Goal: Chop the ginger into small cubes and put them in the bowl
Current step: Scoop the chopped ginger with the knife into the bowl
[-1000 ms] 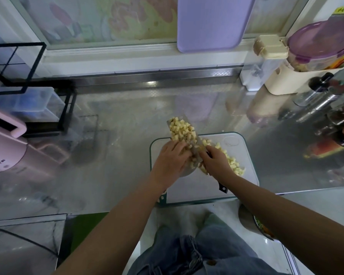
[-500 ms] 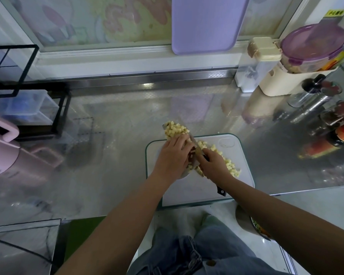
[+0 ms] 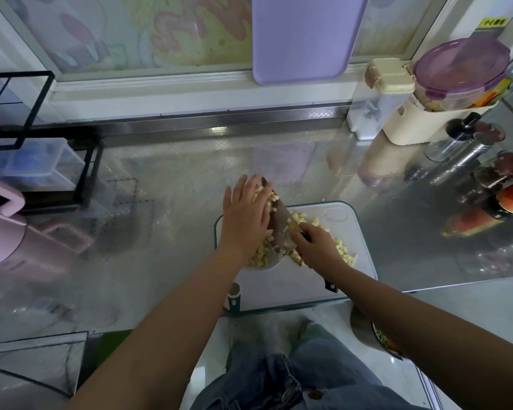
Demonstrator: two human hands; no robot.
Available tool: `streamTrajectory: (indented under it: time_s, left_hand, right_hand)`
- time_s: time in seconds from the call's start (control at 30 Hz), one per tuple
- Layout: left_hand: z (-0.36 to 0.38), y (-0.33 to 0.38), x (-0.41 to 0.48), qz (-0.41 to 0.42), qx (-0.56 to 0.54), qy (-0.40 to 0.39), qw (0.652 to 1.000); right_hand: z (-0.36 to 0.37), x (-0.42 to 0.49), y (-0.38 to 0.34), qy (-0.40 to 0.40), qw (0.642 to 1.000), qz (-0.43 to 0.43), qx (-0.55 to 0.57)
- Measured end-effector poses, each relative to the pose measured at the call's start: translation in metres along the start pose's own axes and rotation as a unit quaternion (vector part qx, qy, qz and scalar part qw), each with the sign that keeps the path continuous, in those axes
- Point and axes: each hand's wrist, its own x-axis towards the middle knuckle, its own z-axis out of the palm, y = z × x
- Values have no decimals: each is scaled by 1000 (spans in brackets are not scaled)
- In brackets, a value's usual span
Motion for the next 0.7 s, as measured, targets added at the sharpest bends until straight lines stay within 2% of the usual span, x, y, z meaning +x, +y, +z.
streamTrajectory:
  time_s: [0.1, 0.33, 0.57, 0.7]
  left_hand:
    - [2, -5, 2, 11, -54, -30, 998]
    - [12, -10, -34, 21, -95, -13, 995]
    - [4, -10, -19, -20, -50, 43, 998]
    - [-1, -10, 1, -41, -72, -11, 996]
  right_hand:
    - [-3, 0, 1, 3, 1000, -2, 8]
    - [-5, 7, 5, 7, 1000, -5, -2]
    - [-4, 8, 6, 6, 999, -22, -25]
    - [-5, 6, 8, 1, 1000, -18, -16]
